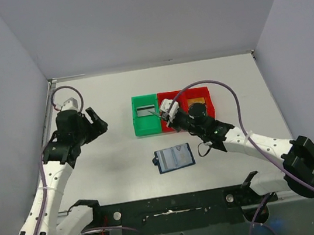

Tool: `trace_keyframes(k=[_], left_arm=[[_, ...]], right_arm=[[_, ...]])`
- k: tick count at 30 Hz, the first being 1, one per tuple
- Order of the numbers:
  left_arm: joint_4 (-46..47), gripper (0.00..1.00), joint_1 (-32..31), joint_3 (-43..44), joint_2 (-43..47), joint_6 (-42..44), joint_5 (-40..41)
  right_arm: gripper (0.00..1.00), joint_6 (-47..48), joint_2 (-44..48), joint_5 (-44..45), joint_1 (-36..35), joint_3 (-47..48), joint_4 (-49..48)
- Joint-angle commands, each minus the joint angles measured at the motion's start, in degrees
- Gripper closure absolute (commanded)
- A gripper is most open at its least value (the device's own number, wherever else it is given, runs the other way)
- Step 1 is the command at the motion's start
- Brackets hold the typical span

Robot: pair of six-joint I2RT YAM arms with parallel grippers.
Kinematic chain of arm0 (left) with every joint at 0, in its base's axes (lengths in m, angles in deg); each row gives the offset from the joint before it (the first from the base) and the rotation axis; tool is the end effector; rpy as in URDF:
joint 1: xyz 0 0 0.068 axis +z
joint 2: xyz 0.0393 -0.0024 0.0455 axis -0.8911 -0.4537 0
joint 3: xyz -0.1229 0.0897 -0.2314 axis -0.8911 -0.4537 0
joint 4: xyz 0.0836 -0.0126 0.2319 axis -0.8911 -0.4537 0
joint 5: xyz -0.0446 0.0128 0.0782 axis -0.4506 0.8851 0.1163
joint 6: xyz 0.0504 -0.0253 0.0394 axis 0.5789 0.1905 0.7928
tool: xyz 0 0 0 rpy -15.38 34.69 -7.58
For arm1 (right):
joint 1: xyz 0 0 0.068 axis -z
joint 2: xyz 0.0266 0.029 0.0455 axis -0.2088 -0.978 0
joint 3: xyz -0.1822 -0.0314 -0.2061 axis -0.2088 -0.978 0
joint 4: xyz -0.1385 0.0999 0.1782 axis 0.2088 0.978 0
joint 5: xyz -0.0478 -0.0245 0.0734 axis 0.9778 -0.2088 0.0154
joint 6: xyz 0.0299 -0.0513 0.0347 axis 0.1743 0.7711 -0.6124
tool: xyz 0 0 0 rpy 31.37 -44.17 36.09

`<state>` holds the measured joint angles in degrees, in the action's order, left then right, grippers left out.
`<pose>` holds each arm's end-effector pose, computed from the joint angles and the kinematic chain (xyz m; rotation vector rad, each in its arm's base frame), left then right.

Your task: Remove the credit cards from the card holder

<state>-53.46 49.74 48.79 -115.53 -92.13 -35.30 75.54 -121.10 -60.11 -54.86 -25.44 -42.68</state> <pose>0.2006 -0.0457 0.3043 -0.4229 2.2070 -0.4201 0.2050 0.2004 0.2755 -0.9633 1.5443 0.4708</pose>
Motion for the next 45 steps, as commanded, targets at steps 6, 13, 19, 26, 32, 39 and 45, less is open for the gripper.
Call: trace_keyframes(k=[6,13,19,26,32,39,45], left_arm=[[-2.03,0.27,10.95,0.56,3.26,11.88,-0.52],[5.11,0.27,10.85,-8.44,7.5,11.02,4.45],[6.3,0.27,10.86,-8.58,7.91,11.07,4.52],[6.38,0.27,10.91,-8.62,8.99,11.08,6.94],[5.78,0.27,10.91,-8.62,10.59,11.0,8.74],[6.33,0.26,10.91,-9.27,12.07,11.21,8.37],[6.21,0.26,10.99,-8.98,11.22,11.42,8.55]], right_arm=[[1.0,6.83,-13.52,3.13,1.21,17.76,7.07],[1.0,8.45,-21.05,4.2,1.23,25.06,10.47],[1.0,10.38,-26.72,3.69,1.15,29.1,12.79],[1.0,14.21,-33.66,3.76,0.76,34.0,14.39],[1.0,22.38,-40.83,8.1,0.36,40.75,16.67],[1.0,28.09,-44.94,10.3,0.73,45.02,18.41],[0.99,31.57,-49.12,12.14,0.14,47.01,18.2]])
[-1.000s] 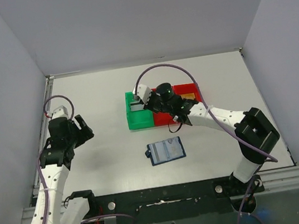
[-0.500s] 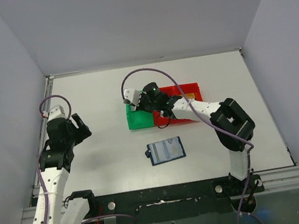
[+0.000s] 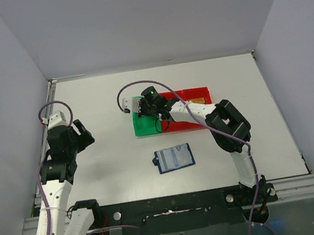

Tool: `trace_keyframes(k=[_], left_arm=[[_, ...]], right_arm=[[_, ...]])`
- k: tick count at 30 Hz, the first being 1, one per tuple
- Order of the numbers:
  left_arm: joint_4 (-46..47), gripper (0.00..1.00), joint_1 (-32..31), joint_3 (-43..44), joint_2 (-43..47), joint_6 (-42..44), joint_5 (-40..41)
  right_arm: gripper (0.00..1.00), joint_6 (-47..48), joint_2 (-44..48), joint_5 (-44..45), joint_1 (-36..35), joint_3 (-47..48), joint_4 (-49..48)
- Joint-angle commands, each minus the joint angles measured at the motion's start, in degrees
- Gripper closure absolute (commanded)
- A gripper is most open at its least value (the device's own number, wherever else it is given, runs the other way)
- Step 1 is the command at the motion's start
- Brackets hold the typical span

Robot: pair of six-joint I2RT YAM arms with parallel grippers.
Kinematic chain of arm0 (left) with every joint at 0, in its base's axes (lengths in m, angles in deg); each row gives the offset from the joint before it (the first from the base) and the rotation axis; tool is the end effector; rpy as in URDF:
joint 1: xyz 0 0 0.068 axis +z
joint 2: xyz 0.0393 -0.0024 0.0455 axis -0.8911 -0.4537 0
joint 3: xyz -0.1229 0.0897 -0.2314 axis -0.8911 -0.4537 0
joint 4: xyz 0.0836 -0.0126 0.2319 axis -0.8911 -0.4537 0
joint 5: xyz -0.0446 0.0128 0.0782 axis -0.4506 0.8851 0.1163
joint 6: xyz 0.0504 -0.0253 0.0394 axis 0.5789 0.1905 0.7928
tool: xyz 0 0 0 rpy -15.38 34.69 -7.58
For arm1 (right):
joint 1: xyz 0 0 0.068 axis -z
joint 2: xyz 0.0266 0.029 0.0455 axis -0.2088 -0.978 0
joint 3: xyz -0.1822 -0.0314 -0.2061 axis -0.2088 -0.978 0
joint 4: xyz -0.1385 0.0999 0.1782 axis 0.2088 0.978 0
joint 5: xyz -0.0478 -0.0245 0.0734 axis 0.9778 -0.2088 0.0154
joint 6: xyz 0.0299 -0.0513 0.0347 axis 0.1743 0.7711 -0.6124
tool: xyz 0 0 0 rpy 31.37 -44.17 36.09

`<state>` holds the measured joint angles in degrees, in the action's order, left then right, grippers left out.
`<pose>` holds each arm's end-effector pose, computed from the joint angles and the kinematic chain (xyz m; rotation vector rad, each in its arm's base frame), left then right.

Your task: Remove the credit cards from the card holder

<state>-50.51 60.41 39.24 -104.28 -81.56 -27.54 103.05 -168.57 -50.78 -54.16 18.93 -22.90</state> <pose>0.1694 0.0014 0.2867 -0.4814 2.0710 -0.0931 0.3550 0.3191 0.1989 -1.4656 1.6361 -0.0304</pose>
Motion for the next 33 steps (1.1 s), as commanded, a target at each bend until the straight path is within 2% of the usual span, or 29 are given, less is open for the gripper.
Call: trace_keyframes(k=[1,7,14,22,24,27,29,31,33], left_arm=[[3.22,0.26,0.33,0.57,-0.11,0.85,0.72],[3.21,0.26,0.41,0.57,-0.24,0.85,0.62],[3.21,0.26,0.59,0.55,-0.51,0.94,0.35],[3.12,0.26,0.59,0.59,-0.65,0.92,0.36],[3.12,0.26,0.59,0.55,-0.66,0.93,0.26],[3.12,0.26,0.6,0.59,-0.69,0.86,0.33],[3.12,0.26,0.59,0.54,-0.77,0.85,0.3],[3.04,0.26,0.6,0.6,-0.75,0.85,0.34],[3.11,0.26,0.59,0.6,-0.91,0.85,0.26]], right_arm=[[0.98,4.56,-2.33,3.25,-0.6,2.89,-1.7],[0.95,7.59,-4.92,4.6,-0.69,3.49,-2.1],[0.75,5.55,-2.46,2.46,-0.71,2.59,-0.78],[0.62,-1.81,2.83,-4.4,0.37,1.82,0.54],[0.58,-5.79,3.94,-6.19,1.22,2.02,0.28],[0.55,-19.4,4.46,-8.28,2.95,3.81,0.13],[0.58,-29.6,3.77,-10.78,4.02,6.16,3.16],[0.63,-38.78,3.02,-9.67,4.18,7.24,5.75],[0.7,-44.49,1.6,-8.78,3.95,8.77,9.83]])
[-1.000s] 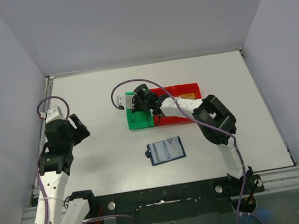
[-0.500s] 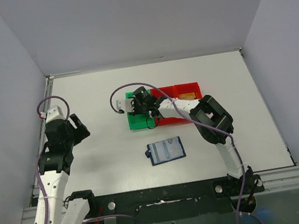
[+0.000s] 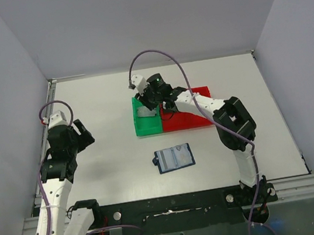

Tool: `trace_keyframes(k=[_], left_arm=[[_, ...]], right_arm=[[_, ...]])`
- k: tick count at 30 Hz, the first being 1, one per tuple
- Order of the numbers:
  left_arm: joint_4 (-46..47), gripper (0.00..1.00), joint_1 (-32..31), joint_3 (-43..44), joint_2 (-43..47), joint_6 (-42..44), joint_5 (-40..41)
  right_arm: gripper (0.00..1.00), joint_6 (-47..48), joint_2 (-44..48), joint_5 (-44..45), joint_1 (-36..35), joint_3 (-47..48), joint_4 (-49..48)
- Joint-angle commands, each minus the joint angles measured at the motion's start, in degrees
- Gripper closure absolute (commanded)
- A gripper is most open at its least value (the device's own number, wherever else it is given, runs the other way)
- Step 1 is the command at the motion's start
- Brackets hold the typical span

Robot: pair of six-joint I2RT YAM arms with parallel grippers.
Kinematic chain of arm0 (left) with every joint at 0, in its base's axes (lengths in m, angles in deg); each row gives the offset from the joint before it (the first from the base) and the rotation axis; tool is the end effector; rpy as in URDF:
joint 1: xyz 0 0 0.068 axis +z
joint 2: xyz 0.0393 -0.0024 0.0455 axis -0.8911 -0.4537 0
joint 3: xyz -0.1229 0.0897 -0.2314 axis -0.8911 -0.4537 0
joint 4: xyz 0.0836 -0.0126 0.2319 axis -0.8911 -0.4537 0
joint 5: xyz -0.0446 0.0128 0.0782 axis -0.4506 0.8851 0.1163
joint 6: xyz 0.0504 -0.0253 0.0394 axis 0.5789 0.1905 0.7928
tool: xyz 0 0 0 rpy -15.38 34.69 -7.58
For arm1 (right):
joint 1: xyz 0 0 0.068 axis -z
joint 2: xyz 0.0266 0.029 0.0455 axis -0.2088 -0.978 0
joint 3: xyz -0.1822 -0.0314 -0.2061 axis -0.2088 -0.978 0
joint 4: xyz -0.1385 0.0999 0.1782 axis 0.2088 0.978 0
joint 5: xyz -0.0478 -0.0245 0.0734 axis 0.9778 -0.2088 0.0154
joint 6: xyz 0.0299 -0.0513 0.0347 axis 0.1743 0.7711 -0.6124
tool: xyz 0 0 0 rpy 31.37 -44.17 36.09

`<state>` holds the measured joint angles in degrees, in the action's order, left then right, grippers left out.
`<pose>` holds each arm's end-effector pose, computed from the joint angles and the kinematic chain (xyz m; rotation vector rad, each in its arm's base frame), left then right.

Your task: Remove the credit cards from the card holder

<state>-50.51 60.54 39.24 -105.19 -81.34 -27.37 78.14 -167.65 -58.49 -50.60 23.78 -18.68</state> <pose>0.1721 0.0018 0.2843 -0.4831 2.0859 -0.0821 0.3729 0.3049 0.2269 -1.0804 1.8984 0.3284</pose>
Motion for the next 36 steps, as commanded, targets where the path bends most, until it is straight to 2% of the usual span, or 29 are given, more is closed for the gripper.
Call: trace_keyframes(k=[1,3,11,22,36], left_arm=[[3.12,0.26,0.49,0.56,-0.06,0.63,0.08],[3.1,0.26,0.55,0.54,-0.13,0.68,0.0],[2.96,0.26,0.55,0.57,-0.34,0.72,0.03],[2.95,0.26,0.72,0.61,-0.75,0.72,-0.21],[2.77,0.26,0.72,0.52,-1.07,0.79,0.0]], right_arm=[[0.71,-22.25,-0.01,-0.18,0.14,5.19,7.72],[0.73,-25.98,-1.44,0.24,-0.3,8.04,11.44],[0.74,-29.95,-7.3,3.99,-2.57,13.41,17.43],[0.7,-34.96,-12.09,7.82,-2.93,15.92,18.4],[0.63,-41.8,-16.95,23.16,-4.13,20.47,21.93]])
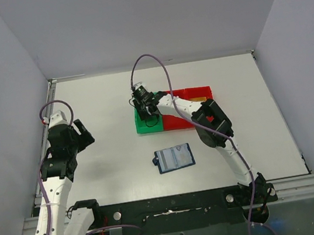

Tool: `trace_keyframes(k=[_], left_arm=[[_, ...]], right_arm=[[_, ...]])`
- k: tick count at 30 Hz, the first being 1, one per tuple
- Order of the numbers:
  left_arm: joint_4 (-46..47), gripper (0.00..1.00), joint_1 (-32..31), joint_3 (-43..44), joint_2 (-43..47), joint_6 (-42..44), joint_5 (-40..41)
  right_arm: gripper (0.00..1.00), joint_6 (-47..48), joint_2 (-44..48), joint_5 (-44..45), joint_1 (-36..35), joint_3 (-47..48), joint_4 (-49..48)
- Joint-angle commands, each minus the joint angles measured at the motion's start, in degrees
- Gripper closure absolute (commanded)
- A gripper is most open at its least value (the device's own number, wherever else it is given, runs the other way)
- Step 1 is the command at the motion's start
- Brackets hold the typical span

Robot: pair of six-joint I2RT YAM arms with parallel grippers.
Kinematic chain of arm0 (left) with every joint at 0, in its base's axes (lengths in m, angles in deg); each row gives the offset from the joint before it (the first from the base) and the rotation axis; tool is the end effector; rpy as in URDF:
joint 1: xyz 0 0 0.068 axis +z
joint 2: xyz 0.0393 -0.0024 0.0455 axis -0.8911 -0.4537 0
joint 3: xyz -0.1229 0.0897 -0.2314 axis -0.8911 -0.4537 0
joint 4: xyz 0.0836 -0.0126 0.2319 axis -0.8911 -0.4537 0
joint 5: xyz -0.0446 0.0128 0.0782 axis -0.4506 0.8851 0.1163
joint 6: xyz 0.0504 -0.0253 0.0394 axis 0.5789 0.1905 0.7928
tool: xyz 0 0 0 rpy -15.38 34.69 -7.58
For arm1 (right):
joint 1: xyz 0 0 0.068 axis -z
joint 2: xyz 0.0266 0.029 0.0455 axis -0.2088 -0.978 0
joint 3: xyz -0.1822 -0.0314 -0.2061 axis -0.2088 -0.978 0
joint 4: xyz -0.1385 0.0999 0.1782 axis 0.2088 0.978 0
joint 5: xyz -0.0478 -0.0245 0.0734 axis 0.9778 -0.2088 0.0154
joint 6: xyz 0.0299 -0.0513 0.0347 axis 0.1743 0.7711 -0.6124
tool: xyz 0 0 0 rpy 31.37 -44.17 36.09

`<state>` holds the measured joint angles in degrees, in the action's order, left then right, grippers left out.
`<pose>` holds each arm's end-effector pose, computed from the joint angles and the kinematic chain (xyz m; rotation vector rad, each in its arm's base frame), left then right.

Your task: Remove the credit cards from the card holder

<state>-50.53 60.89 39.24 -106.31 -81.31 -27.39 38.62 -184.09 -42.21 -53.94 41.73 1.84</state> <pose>0.1754 0.0027 0.2813 -0.4908 2.1040 -0.0732 0.3901 0.3369 0.1579 -0.3580 2.4732 0.2527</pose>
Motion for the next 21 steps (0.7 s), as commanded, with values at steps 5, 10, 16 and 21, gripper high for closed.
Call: trace_keyframes(k=[5,10,16,21], left_arm=[[2.79,0.26,0.37,0.57,0.03,0.72,-0.07],[2.79,0.26,0.37,0.59,0.12,0.7,0.01],[2.79,0.26,0.37,0.61,0.16,0.7,0.06],[2.79,0.26,0.37,0.53,0.16,0.7,0.03]], right_arm=[[0.62,-2.26,-0.05,8.47,-1.99,2.62,1.15],[0.62,-2.1,1.3,7.84,-2.31,3.06,1.49],[0.61,-2.62,3.0,5.8,-2.39,3.26,2.16],[0.61,-3.85,4.35,4.25,-2.84,2.99,2.48]])
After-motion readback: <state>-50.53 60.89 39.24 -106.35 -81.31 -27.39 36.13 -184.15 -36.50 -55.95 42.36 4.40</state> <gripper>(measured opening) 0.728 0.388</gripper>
